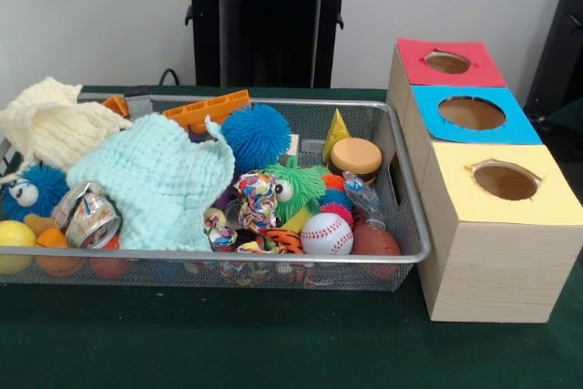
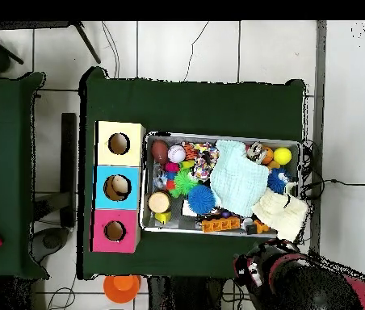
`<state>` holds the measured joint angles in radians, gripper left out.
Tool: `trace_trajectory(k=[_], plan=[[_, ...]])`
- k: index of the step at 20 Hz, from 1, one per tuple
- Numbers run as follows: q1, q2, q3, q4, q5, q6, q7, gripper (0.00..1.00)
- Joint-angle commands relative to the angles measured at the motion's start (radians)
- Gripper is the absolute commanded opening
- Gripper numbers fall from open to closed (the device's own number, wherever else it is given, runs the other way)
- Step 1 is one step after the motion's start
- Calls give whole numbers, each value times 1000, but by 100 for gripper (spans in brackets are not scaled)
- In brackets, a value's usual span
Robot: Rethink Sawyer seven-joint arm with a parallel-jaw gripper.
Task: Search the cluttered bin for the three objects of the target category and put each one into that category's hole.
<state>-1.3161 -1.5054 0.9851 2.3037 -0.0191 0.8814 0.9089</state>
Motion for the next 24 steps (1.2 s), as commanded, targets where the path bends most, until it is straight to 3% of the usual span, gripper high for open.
trace_trajectory(k=[1,6,14,24], plan=[[-84,74,110,63,47,-100,-314,100],[-51,244,67,18,-159,-158,-179,100],[-23,384,18,-14,-323,-216,-89,100],[39,570,-95,-86,-554,-259,3,100]])
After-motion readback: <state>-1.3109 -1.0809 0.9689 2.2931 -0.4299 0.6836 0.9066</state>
